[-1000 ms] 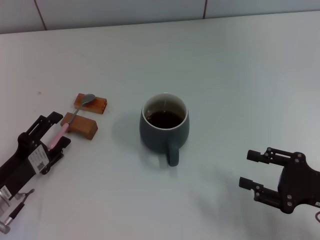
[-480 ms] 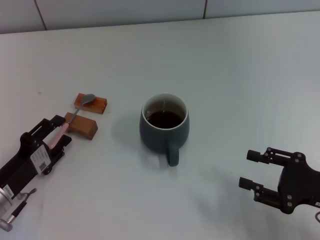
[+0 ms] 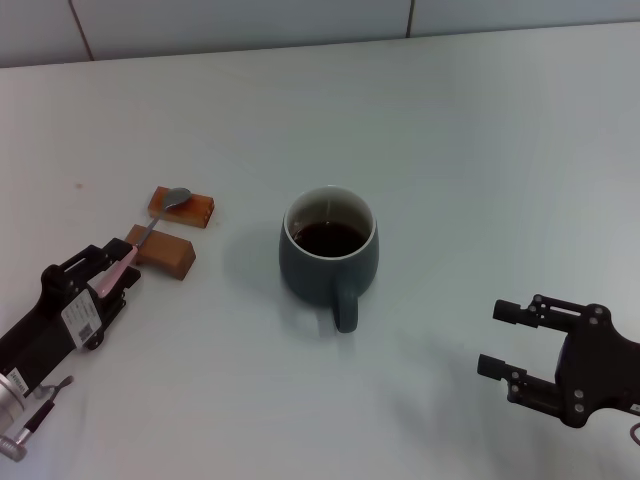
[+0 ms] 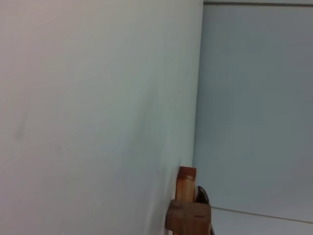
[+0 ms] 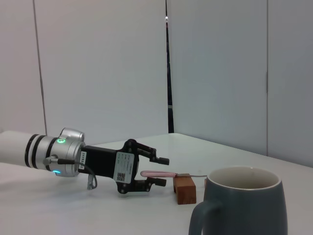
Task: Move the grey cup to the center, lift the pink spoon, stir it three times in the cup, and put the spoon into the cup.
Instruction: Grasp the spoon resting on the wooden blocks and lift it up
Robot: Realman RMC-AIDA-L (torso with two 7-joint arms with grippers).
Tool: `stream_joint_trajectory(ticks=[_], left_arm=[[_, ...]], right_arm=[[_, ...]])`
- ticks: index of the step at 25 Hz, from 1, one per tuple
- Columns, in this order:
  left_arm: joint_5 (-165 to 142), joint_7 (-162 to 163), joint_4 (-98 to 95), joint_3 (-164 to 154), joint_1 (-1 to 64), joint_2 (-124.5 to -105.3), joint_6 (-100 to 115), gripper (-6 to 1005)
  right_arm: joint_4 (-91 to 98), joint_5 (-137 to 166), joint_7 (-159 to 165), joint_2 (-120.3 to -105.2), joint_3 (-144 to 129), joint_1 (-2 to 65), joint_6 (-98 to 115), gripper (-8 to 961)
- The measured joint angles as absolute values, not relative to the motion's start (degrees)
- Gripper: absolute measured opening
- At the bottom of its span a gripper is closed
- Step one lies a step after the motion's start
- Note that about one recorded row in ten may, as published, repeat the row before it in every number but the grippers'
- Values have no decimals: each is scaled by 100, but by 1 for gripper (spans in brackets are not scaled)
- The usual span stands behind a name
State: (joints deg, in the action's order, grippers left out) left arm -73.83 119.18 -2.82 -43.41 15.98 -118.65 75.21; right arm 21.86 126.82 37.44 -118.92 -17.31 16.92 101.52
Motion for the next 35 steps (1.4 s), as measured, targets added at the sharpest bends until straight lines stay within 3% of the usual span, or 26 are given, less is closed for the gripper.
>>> stream_joint_trajectory(ticks=[29, 33, 35], left_arm=[[-7418, 11854, -294, -4362, 1670, -11865, 7313, 319], [-7418, 11829, -288, -4353, 1670, -11865, 7312, 193], [-7418, 11825, -289, -4353, 1670, -11865, 7313, 186]], right_arm=[[2162, 12683, 3753, -11892, -1731, 1716, 10168, 599], [2162, 12683, 3753, -11892, -1735, 1716, 10160, 599], [2162, 12683, 3753, -11892, -1738, 1715, 10156, 599]])
